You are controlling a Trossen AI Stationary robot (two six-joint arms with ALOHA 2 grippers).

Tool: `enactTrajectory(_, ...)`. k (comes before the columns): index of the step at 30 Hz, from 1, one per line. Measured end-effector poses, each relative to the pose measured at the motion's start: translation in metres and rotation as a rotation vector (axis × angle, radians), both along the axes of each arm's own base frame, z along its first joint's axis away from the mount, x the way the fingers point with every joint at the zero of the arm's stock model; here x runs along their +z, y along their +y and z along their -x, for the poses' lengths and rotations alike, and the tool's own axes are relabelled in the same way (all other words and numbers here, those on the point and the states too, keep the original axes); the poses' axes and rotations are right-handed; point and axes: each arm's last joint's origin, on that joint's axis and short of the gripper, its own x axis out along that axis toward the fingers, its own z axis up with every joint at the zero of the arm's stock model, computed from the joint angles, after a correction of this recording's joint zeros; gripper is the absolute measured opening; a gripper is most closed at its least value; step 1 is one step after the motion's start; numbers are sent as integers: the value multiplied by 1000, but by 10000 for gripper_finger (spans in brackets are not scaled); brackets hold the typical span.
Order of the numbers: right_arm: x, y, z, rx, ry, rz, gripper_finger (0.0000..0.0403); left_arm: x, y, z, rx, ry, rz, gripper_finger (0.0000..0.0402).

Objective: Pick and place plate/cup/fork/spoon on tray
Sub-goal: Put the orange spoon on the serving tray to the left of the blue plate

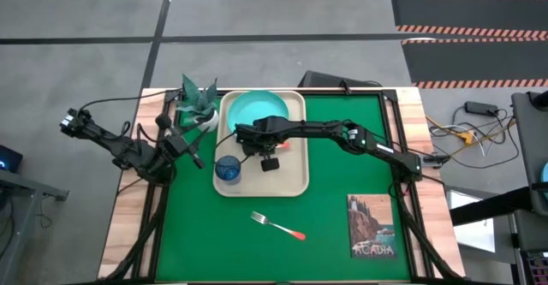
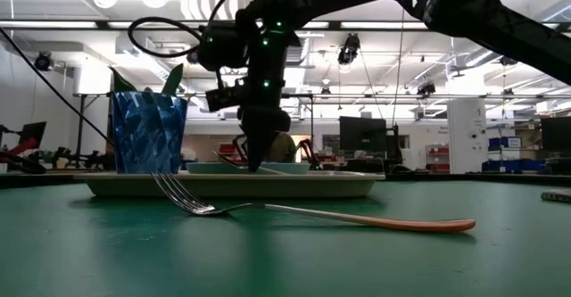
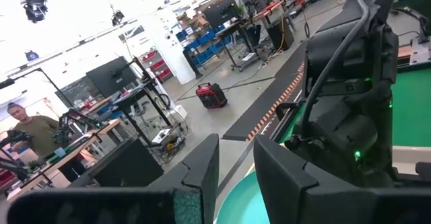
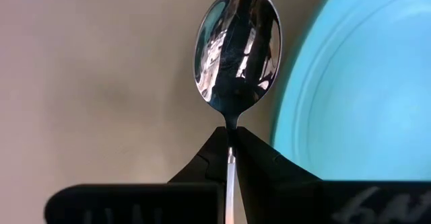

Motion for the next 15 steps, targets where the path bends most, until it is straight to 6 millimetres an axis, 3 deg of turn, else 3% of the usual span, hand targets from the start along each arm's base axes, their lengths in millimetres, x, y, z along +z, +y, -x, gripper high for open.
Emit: enactTrajectory(15, 0, -2, 0, -57, -16, -57, 9, 0, 0, 0, 0, 0, 0, 80)
